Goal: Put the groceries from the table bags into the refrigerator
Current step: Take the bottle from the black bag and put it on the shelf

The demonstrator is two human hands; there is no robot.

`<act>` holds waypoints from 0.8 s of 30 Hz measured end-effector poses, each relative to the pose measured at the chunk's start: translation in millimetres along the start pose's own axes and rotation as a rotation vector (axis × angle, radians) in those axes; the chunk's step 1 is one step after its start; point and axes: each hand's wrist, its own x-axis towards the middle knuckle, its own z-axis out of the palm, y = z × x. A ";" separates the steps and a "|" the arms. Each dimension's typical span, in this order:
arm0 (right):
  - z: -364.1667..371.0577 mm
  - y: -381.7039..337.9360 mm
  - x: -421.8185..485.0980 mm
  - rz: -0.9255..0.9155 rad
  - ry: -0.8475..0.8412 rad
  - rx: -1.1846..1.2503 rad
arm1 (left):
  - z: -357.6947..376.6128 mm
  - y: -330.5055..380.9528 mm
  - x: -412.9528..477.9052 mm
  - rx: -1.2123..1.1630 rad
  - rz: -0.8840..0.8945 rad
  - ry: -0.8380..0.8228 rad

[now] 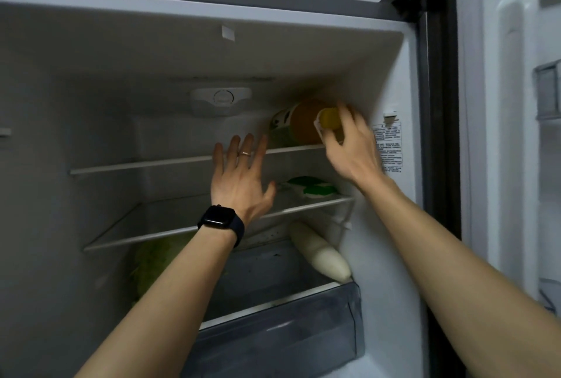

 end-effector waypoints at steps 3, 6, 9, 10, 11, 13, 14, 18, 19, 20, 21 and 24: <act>-17.5 -7.9 -31.5 0.043 0.014 0.124 | -6.7 2.7 -2.8 -0.028 -0.018 -0.026; -32.1 -13.4 -68.7 0.020 -0.014 0.195 | -20.5 11.0 -20.5 -0.097 -0.042 -0.007; -44.8 -12.7 -113.4 -0.061 -0.056 0.218 | -43.4 23.4 -56.5 -0.167 -0.092 -0.025; -49.3 -11.2 -129.7 -0.083 -0.074 0.225 | -52.9 28.1 -71.8 -0.178 -0.112 -0.033; -53.8 -8.8 -147.0 -0.104 -0.087 0.229 | -62.9 32.9 -88.7 -0.185 -0.131 -0.041; -61.6 -1.5 -184.4 -0.160 -0.102 0.218 | -84.1 43.3 -127.2 -0.188 -0.167 -0.056; -65.3 2.6 -204.2 -0.189 -0.118 0.209 | -94.7 48.8 -149.1 -0.185 -0.187 -0.062; -78.3 16.6 -285.3 -0.294 -0.276 0.171 | -134.5 71.3 -247.3 -0.153 -0.288 -0.145; -81.4 17.7 -305.4 -0.313 -0.319 0.171 | -144.7 76.9 -273.0 -0.139 -0.316 -0.182; -84.3 16.9 -324.8 -0.320 -0.361 0.179 | -155.0 82.0 -297.9 -0.128 -0.344 -0.221; -87.3 15.1 -344.4 -0.318 -0.410 0.195 | -165.1 87.0 -323.0 -0.114 -0.371 -0.259; -92.8 0.8 -400.1 -0.327 -0.583 0.262 | -196.8 99.3 -396.4 -0.063 -0.453 -0.334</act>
